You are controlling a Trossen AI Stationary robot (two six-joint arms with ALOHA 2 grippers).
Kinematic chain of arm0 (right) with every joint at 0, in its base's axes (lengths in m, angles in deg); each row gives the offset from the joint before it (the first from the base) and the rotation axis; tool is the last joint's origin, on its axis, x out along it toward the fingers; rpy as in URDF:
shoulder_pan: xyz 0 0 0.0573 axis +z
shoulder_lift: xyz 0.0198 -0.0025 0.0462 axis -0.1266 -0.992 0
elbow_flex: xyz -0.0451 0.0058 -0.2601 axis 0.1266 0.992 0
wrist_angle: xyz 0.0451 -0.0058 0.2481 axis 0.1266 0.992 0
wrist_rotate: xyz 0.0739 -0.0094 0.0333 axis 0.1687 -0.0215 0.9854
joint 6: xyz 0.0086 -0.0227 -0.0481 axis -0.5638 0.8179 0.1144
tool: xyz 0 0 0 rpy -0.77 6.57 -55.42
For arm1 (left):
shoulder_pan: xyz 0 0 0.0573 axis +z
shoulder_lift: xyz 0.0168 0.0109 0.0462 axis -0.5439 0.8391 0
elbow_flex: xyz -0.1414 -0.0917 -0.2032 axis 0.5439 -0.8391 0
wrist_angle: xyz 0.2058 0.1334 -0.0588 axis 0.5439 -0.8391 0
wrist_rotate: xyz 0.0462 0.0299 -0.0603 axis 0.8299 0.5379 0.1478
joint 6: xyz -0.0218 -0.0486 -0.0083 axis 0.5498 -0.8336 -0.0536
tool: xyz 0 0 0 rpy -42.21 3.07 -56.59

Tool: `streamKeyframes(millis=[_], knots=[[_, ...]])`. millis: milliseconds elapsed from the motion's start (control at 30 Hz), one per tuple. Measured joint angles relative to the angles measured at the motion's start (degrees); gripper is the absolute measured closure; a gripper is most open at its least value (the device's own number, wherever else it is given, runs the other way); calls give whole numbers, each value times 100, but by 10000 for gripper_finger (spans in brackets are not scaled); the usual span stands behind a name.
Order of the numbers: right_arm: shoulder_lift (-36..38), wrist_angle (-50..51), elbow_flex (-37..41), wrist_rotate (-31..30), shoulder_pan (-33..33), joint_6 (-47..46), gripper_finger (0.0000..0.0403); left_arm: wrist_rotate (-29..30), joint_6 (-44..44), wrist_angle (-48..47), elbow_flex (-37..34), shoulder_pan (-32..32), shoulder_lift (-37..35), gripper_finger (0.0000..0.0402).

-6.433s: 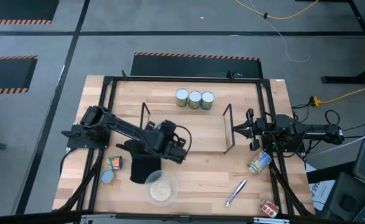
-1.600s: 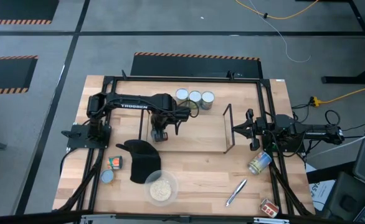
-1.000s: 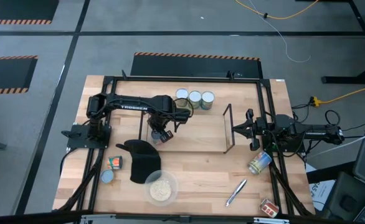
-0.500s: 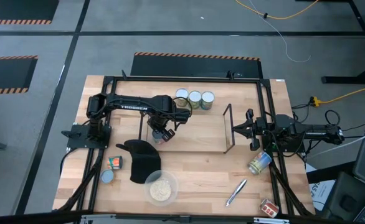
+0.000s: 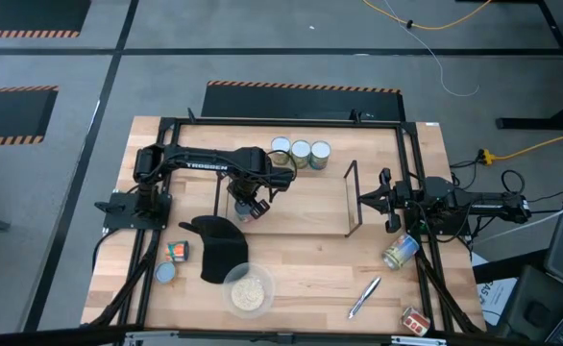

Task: Pick and place cans onto a shelf
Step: Put the canned mixed fruit on the shelf, then put the small canned oranges on the shelf

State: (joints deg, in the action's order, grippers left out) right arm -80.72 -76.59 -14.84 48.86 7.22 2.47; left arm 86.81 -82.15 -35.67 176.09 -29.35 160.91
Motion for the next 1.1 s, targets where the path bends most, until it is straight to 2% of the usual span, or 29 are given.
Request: streamKeyframes(millis=[333, 800, 1100], knots=[[0, 0, 0, 0, 2, 1, 357, 43, -8, 0, 0, 2, 0, 309], [0, 0, 0, 0, 2, 1, 357, 45, -5, -2, 0, 2, -16, 307], [-1, -2, 0, -2, 0, 1, 357, 189, -12, 54, 9, -4, -528, 307]])
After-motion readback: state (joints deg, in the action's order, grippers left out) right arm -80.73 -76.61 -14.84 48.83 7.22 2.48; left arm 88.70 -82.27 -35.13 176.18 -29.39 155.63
